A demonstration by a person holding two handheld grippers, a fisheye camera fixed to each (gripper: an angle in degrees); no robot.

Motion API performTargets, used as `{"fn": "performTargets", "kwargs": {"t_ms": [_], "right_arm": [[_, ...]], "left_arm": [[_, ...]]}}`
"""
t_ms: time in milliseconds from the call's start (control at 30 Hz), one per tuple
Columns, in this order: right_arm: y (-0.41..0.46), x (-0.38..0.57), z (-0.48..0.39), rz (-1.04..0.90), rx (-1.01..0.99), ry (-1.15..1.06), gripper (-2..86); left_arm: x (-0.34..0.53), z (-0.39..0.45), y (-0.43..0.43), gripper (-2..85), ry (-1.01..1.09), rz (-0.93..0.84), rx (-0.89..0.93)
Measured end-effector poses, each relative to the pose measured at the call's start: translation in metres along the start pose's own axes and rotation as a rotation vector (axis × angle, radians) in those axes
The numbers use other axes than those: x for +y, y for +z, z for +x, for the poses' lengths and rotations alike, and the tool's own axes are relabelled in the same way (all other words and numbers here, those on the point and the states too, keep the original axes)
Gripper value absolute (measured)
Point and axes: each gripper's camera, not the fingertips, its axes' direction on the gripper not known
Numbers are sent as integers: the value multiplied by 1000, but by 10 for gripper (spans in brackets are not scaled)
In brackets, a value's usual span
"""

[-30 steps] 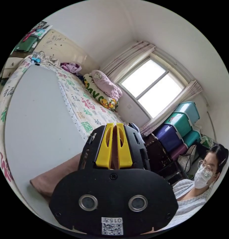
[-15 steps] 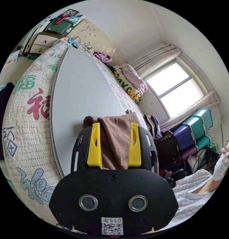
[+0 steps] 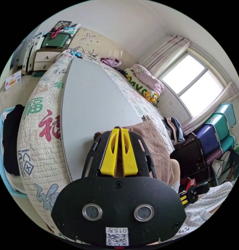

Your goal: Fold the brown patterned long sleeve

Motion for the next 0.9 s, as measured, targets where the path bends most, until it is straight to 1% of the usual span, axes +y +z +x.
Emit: {"fn": "performTargets", "kwargs": {"t_ms": [67, 200, 233, 267, 300, 333, 367, 433, 500, 600, 733, 900], "right_arm": [[8, -1, 8, 4, -5, 45, 9], [13, -3, 16, 23, -11, 87, 9], [14, -3, 15, 26, 4, 80, 9], [15, -4, 14, 27, 21, 74, 9], [16, -4, 14, 28, 32, 78, 9], [16, -3, 14, 29, 34, 82, 9], [15, -2, 15, 33, 33, 94, 9], [13, -1, 17, 45, 28, 112, 9], [8, 1, 20, 65, 20, 128, 9], [5, 2, 23, 75, 12, 144, 9], [-4, -2, 26, 92, -3, 158, 9], [-30, -20, 21, 145, -33, 120, 9]], "left_arm": [[3, 7, 6, 15, 0, -17, -34], [6, 34, 34, 113, 20, -66, -79], [6, 46, 42, 123, 37, -86, -141], [7, 52, 44, 119, 46, -88, -178], [9, 63, 46, 110, 61, -84, -255], [12, 71, 46, 84, 71, -78, -315], [14, 73, 46, 71, 70, -77, -329], [20, 72, 37, 19, 29, -53, -273], [24, 71, 31, 6, 14, -42, -245], [29, 77, 31, -2, 19, -40, -232], [33, 90, 20, -5, 23, 21, -226], [29, 109, 3, -6, 64, 78, -241]]}}
